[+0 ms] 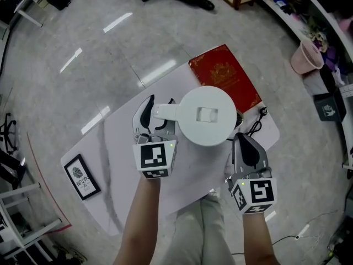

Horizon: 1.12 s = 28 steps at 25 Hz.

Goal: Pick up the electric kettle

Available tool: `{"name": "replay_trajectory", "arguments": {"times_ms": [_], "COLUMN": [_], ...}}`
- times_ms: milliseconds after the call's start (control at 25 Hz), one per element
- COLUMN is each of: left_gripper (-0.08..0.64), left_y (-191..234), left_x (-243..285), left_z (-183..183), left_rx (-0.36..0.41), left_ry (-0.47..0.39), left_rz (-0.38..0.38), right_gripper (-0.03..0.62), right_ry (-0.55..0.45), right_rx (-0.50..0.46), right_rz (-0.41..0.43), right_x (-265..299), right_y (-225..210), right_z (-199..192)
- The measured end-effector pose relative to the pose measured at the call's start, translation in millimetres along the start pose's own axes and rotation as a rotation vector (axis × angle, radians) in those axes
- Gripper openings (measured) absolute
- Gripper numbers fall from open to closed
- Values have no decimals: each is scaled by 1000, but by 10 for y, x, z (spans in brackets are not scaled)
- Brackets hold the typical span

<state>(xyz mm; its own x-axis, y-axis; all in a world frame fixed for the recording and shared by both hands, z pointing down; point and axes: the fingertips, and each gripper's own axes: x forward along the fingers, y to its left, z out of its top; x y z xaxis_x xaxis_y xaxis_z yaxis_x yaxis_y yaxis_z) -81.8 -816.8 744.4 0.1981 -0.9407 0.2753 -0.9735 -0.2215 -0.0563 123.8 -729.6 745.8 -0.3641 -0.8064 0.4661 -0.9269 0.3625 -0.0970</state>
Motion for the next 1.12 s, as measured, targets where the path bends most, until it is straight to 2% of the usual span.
{"name": "replay_trajectory", "arguments": {"times_ms": [120, 200, 440, 600, 720, 1120], "left_gripper": [184, 138, 138, 140, 140, 140], "left_y": [-3, -41, -26, -71, -94, -42], "left_x": [42, 37, -38, -85, -129, -471], "left_z": [28, 22, 16, 53, 125, 547], "left_rx": [-23, -40, -100, -91, -73, -140], "left_ry": [-17, -18, -23, -17, -21, -48], "left_rz": [5, -7, 14, 32, 38, 97], "right_gripper": [23, 23, 23, 23, 23, 23], "right_ry": [1, 4, 6, 3, -6, -38], "right_rx": [6, 11, 7, 1, -6, -20], "right_rz": [-5, -5, -1, 5, 14, 17], "right_x": [27, 38, 31, -17, -81, -440], "right_y": [-18, -15, -1, 7, 26, 83], "right_z": [-14, -33, -28, -2, 63, 367]}}
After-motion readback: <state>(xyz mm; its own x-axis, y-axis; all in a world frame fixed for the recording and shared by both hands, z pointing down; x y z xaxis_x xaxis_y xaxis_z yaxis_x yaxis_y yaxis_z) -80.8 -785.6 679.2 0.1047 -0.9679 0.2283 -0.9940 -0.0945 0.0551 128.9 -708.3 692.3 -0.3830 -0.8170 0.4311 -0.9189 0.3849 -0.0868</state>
